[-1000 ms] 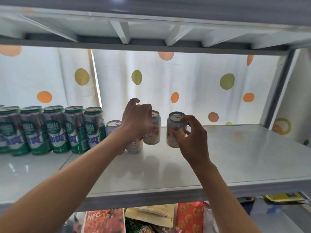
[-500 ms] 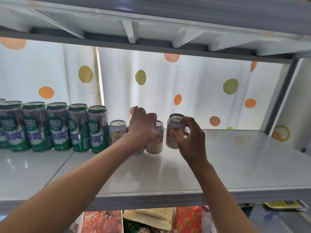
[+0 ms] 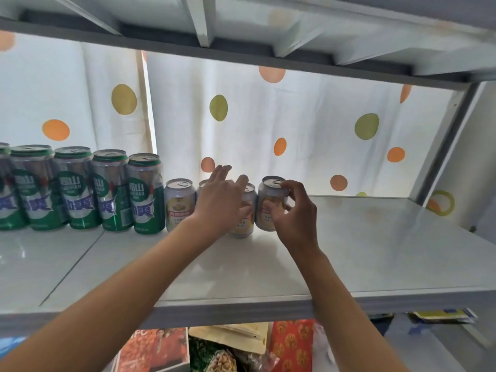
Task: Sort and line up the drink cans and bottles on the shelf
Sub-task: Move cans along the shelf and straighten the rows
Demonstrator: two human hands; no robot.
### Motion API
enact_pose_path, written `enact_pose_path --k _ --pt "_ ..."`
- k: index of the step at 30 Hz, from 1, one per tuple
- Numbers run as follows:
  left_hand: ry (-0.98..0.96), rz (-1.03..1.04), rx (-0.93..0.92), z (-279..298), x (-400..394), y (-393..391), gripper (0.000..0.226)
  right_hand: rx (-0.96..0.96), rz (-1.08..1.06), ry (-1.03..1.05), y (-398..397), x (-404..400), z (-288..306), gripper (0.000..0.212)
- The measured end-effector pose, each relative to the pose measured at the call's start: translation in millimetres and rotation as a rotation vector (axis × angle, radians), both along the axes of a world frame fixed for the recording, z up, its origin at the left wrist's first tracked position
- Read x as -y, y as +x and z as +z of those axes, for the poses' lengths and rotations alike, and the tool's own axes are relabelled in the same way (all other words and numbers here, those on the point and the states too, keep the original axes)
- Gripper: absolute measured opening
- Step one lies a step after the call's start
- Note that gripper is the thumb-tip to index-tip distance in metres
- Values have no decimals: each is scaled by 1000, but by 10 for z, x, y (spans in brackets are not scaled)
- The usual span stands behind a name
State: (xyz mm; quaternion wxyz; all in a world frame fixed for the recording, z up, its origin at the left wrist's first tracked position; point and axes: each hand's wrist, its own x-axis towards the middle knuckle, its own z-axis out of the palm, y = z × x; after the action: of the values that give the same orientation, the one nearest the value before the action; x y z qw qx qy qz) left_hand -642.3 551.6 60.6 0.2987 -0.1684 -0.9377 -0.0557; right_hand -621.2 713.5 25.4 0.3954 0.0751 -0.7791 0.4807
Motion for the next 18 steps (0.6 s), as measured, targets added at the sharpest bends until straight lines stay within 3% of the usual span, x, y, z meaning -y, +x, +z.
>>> enact_pose_path --k 4,14,18 --pt "56 -95 -256 -218 67 41 48 50 23 -8 -63 -34 -90 45" --pt "85 -114 -272 -447 37 -72 50 56 14 76 -116 -74 -175 45" --pt "73 -118 -307 -461 80 -84 61 -73 -52 147 2 23 -160 62"
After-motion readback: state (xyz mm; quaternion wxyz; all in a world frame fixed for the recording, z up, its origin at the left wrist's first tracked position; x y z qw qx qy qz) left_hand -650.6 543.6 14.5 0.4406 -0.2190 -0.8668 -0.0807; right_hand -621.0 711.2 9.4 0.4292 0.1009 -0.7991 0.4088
